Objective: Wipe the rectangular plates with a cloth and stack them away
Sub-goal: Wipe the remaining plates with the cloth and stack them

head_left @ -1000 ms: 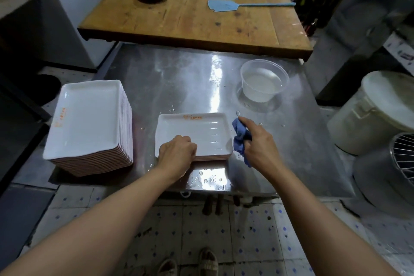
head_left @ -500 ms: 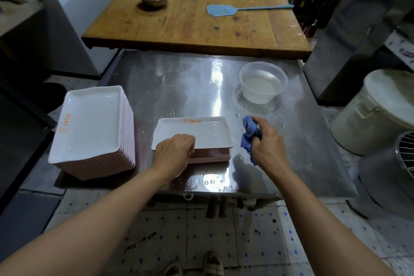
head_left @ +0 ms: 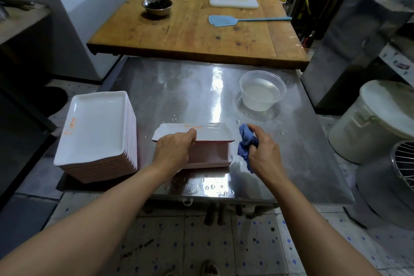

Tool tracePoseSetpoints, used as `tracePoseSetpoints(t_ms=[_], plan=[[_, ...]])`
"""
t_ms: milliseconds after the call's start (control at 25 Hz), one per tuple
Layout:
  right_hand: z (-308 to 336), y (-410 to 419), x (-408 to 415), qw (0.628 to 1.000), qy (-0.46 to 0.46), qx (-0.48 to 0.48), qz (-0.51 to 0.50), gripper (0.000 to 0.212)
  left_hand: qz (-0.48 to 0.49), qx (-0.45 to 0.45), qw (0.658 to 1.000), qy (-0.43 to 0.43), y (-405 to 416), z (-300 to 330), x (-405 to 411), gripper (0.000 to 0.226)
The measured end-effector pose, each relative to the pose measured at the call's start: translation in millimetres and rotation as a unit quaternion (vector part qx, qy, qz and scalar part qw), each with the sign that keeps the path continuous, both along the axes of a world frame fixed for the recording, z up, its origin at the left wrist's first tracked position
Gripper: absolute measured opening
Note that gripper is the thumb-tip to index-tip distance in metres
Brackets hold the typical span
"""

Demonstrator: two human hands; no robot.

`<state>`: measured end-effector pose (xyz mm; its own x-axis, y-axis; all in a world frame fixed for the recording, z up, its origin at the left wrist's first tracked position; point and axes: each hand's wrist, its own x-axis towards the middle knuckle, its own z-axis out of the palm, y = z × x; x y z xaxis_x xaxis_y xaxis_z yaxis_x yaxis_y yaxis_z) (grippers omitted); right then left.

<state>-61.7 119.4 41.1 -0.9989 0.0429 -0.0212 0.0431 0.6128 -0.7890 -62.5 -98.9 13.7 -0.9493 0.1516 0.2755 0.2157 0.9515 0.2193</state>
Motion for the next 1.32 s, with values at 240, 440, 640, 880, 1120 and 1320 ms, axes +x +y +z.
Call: tracePoseSetpoints(t_ms=[240,440,640,880,1120,1320], plan=[[26.9,-5.1,-7.1,0.999,0.045,-0.001,-0.004,0.042,0.031,0.078,0.996,0.042,-5.2,38.9,-17.0,0.01],[73.5,-25.3,-24.5,0.99,0.139,-0.016,-0.002,0.052,0.076,0.289,0.953,0.056,-13.4,91.3,-17.1,0.007],[132.1,-63.4,-43.6,0.965,0.262,0.002,0.014,0.06,0.11,0.458,0.882,-0.007,-21.8,135.3,-7.8,0.011],[168.2,-102.3,-39.4,0.936,0.326,0.077,0.111,0.065,0.105,0.6,0.793,-0.03,-25.7,169.3,7.0,0.013],[185.9,-111.0,-47.3,0.896,0.383,0.193,0.113,0.054,0.105,0.654,0.749,-0.019,-22.5,183.1,19.9,0.019],[179.7,-92.1,-49.9,0.887,0.391,0.222,0.102,0.054,0.11,0.704,0.7,-0.037,-12.4,187.3,30.6,0.016]])
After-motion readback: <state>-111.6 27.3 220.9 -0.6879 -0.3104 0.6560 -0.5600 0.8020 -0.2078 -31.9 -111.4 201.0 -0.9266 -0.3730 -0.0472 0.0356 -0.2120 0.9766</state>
